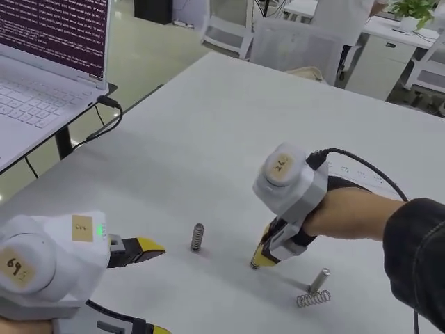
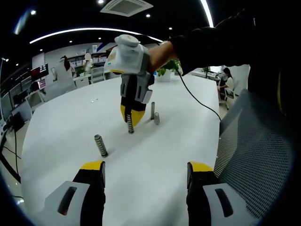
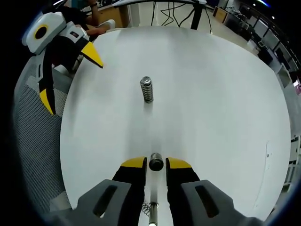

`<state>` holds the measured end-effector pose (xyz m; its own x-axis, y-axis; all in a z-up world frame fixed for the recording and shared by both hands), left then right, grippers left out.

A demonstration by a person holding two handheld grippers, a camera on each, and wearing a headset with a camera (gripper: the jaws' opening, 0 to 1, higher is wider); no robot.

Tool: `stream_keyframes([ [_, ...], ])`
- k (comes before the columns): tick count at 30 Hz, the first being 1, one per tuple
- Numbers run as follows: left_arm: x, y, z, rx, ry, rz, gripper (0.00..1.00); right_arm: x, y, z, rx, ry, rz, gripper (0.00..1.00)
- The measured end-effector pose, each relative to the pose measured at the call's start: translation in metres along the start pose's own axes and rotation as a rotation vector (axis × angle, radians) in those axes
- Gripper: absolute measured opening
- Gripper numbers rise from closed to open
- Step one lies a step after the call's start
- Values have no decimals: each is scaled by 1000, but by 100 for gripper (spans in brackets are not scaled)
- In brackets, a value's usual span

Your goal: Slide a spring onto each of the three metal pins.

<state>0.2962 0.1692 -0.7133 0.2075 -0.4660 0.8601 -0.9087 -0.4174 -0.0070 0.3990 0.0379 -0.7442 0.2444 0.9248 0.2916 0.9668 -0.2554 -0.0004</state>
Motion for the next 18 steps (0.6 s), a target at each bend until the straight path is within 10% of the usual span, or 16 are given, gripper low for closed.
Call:
stream_keyframes([
  [18,10,2,4,-21,-16,28,66,-15,4,-14,-34,101,64,52],
])
Point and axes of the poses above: the centre of the closed fingertips' face, and the gripper's own axes: z roughly forward along the fingers, y roughly to its right, x roughly out of its top, the point moved 3 cm from there along -z, roughly backward along the fingers, and after that the axes turned 1 degree about -y, right-handed, at the moved point
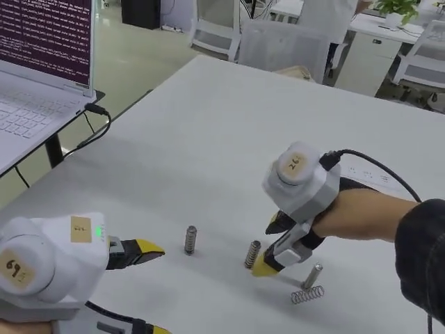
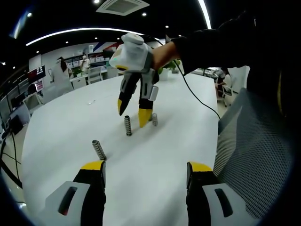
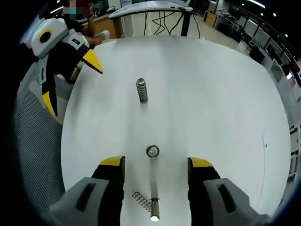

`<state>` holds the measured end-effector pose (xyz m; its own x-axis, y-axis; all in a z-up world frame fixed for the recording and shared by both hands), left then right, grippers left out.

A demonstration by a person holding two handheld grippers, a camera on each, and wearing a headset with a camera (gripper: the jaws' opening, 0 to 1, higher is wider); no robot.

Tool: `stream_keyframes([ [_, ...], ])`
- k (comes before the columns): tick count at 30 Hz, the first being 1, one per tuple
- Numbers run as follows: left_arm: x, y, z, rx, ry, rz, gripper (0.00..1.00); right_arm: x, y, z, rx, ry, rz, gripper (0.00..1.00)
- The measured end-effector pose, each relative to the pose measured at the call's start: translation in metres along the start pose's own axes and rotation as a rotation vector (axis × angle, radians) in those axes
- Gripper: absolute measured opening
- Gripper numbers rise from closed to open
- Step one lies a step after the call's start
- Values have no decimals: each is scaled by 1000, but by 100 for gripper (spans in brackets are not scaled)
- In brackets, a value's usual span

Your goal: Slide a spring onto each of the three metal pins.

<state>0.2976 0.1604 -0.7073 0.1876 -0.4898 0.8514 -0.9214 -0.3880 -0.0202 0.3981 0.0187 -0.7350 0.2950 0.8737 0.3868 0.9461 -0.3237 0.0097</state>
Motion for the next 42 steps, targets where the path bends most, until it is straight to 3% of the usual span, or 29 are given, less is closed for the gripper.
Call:
stream_keyframes([
  [11,7,2,3,-15,-12,19,65,-7,2,-14,-36,88,36,70],
  [15,9,4,4,-21,-18,25,65,-10,2,-20,-44,130,63,75],
  [22,17,8,8,-41,-26,41,64,-11,1,-35,-82,249,111,86],
  [28,21,11,13,-57,-27,49,64,-21,-2,-42,-110,287,113,95],
  [35,26,14,16,-70,-27,58,63,-29,-3,-54,-148,363,168,98],
  [42,33,17,25,-94,-31,73,62,-41,-10,-64,-178,405,188,99],
])
Point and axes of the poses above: the centre of the closed fingertips' face, and the gripper's own axes: z roughly forward along the fingers, y roughly to its right, x roughly out of its top, the point moved 3 cm from there along -z, roughly backward along the fingers, and after that the axes turned 1 degree about -y, right-handed, at the moved point
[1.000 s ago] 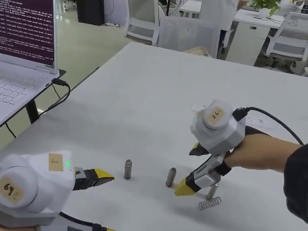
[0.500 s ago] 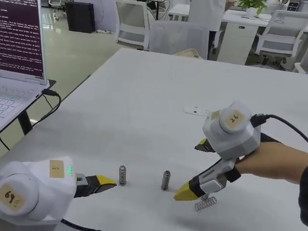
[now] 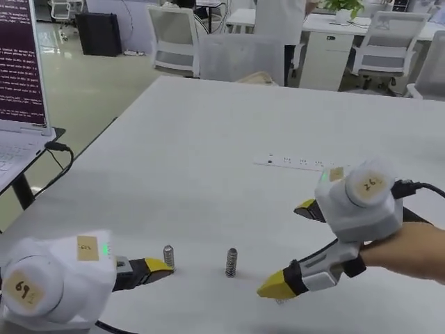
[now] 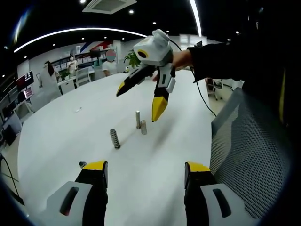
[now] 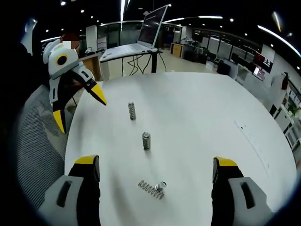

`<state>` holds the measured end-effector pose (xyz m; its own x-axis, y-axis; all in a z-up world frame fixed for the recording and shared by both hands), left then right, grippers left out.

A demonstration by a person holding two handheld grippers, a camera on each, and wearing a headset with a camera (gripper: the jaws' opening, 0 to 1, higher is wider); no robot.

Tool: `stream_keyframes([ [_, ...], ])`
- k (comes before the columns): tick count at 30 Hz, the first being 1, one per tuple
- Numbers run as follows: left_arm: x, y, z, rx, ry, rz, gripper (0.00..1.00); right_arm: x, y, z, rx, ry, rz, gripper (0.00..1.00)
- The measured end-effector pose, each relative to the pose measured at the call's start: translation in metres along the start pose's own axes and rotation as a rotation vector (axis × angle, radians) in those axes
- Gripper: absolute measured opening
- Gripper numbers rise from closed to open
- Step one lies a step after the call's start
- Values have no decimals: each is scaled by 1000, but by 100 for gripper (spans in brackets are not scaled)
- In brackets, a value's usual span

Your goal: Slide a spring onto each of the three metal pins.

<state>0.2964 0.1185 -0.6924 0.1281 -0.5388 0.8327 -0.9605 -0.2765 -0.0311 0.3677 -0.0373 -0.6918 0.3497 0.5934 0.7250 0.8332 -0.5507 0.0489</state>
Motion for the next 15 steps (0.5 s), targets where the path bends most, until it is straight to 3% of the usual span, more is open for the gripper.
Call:
stream_keyframes([
  [15,23,9,28,-72,4,32,61,-24,-8,-28,-58,56,72,99],
])
Point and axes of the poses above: the centre of the closed fingertips' face, and the gripper's own axes: z roughly forward along the fingers, y roughly to its right, x roughly out of its top, the point moved 3 cm from there along -z, roughly backward along the fingers, and after that the axes turned 1 degree about -y, right-handed, at the moved point
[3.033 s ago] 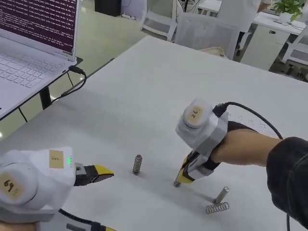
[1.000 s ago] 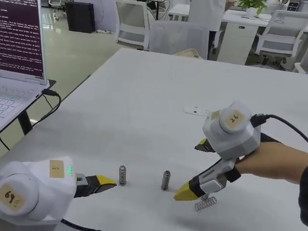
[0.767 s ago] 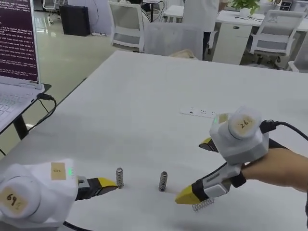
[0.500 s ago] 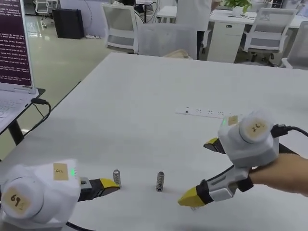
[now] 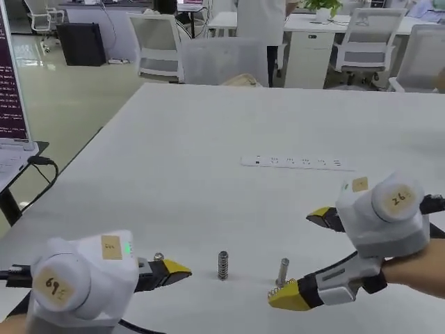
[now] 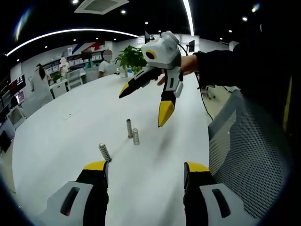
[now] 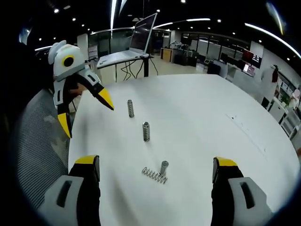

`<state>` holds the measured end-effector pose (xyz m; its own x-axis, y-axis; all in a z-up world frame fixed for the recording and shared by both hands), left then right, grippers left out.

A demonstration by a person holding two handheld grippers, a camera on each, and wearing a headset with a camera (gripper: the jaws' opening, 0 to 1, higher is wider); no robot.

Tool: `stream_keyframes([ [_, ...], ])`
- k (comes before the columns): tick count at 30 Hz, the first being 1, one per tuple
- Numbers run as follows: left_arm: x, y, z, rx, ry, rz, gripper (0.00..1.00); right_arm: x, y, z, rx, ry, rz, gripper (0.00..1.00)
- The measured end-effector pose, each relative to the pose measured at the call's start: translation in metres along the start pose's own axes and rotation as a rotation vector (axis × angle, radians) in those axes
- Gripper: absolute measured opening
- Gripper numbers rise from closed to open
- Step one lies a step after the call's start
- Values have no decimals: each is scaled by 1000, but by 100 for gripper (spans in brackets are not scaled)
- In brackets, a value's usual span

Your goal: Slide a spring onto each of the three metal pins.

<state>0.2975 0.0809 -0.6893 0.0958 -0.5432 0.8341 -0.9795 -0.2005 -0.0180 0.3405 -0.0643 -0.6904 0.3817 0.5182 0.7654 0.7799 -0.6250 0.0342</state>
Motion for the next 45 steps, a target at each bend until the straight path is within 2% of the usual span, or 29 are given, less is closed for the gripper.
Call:
stream_keyframes([
  [7,11,2,19,-22,9,-5,59,-12,-4,-13,-22,19,30,99],
  [16,22,0,46,-18,26,-48,57,-27,-6,-31,-61,52,76,99],
  [22,24,2,65,-21,16,-61,53,-38,-10,-41,-82,69,110,99],
  [26,22,1,80,-9,2,-64,48,-45,-13,-45,-90,72,122,99],
  [30,17,-6,93,13,-19,-80,45,-49,-13,-51,-103,82,140,98],
  [42,7,-15,116,44,-54,-106,37,-60,-14,-57,-123,92,182,97],
  [45,6,-18,122,60,-66,-100,32,-61,-14,-57,-125,97,190,97],
])
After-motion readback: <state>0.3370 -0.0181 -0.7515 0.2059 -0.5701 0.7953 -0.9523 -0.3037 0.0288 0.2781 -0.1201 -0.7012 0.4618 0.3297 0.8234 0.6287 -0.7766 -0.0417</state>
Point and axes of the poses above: the centre of the closed fingertips' face, and the gripper's own axes: z roughly forward along the fingers, y roughly to its right, x roughly out of its top, the point moved 3 cm from there along -z, roughly backward along the fingers, and after that the axes turned 1 degree about -y, right-handed, at the moved point
